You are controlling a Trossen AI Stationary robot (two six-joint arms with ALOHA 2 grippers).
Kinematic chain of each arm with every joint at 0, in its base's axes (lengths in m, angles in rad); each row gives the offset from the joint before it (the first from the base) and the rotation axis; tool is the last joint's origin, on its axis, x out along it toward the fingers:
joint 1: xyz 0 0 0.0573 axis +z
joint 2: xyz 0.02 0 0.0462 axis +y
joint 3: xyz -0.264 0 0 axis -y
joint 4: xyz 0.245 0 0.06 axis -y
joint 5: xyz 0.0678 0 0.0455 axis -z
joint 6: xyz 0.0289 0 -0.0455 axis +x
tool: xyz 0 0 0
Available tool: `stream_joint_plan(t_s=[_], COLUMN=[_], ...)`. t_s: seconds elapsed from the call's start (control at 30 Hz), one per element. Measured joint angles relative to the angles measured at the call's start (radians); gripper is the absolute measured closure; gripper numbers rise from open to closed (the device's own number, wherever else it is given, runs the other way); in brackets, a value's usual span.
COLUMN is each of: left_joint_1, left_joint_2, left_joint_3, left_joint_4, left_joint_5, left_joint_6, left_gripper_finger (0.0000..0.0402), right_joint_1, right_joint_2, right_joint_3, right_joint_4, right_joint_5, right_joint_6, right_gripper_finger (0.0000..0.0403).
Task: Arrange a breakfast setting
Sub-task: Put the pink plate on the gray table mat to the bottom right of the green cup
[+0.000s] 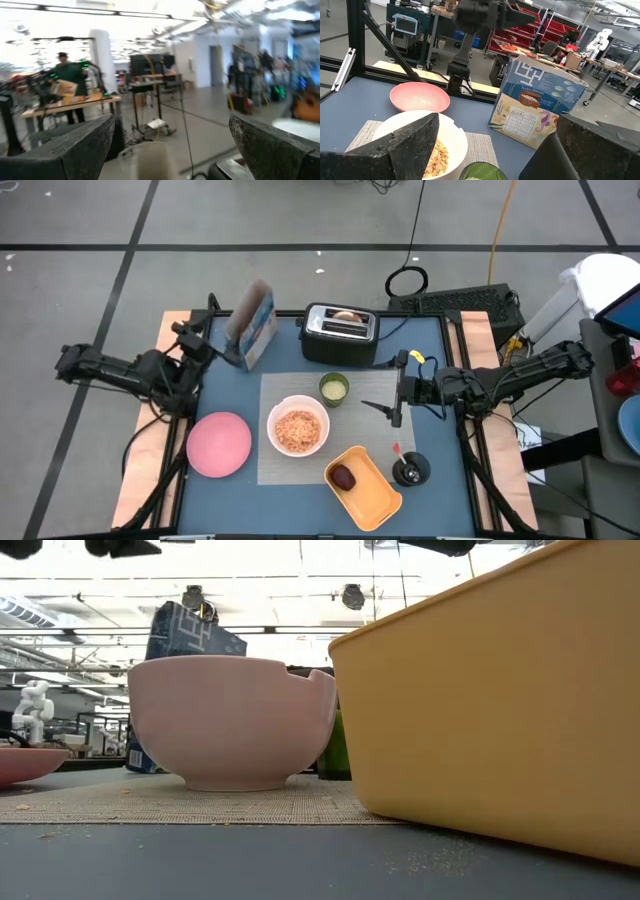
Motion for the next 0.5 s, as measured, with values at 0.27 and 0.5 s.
stream_joint_plan(t_s=[0.27, 0.5], left_joint_1=[-0.178, -0.345], left_joint_2=[0.0, 0.0], left_joint_3=[0.138, 0.139], left_joint_4=[-0.357, -0.42], left_joint_5=[-0.161, -0.226], left_joint_6=[-0.088, -0.228], left_gripper_finger=[0.0002, 0.0002], right_joint_1=[0.0, 0.0], right_joint_2=[0.0, 0.0], right_joint_3=[0.0, 0.0], right_joint_4=[0.0, 0.0], right_joint_5=[0.0, 0.0], right_joint_6=[0.001, 0.001], right_gripper_finger=[0.0014, 0.0014])
